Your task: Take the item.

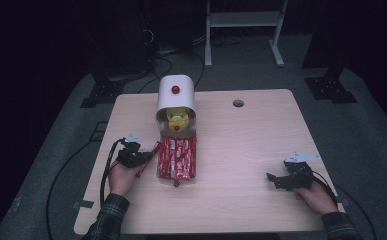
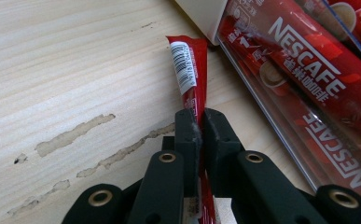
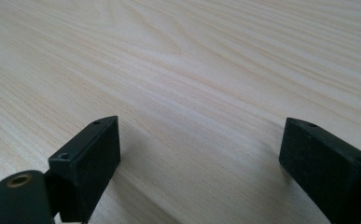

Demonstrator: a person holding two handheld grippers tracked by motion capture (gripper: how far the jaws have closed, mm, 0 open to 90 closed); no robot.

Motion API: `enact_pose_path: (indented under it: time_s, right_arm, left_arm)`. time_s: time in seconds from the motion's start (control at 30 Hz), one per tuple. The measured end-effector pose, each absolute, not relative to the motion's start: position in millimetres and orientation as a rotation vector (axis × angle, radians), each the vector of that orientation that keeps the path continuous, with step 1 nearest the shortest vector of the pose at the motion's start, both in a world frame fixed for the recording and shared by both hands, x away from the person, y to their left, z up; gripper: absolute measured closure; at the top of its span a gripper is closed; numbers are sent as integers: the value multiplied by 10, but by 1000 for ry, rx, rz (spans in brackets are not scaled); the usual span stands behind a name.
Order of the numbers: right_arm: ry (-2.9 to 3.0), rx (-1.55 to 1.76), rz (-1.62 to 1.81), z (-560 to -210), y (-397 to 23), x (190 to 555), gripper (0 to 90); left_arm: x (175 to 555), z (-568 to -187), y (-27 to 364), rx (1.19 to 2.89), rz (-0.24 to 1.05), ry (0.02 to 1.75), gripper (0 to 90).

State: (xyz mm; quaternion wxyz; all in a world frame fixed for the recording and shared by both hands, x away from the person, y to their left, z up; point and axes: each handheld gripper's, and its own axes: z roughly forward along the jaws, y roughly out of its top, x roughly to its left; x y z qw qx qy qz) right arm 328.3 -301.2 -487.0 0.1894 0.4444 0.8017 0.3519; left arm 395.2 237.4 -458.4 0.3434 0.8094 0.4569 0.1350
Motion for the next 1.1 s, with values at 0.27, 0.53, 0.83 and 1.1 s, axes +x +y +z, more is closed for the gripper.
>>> enact_pose_path:
  time_s: [0.27, 0.53, 0.83, 1.1]
  right_arm:
    - [2254, 1251, 990, -4870, -3011, 3282, 113]
    - [2254, 1250, 990, -4870, -3012, 3282, 113]
    - [2255, 1251, 991, -4870, -3012, 3279, 113]
    - [2255, 1250, 991, -4870, -3014, 3278, 114]
  left_arm:
    - [3934, -4566, 2374, 2095, 380, 1182, 623]
    - [3853, -4549, 2448, 2077, 397, 1194, 366]
    - [3715, -4504, 2438, 2093, 427, 1194, 127]
    - [3569, -4475, 2512, 2078, 433, 1192, 28]
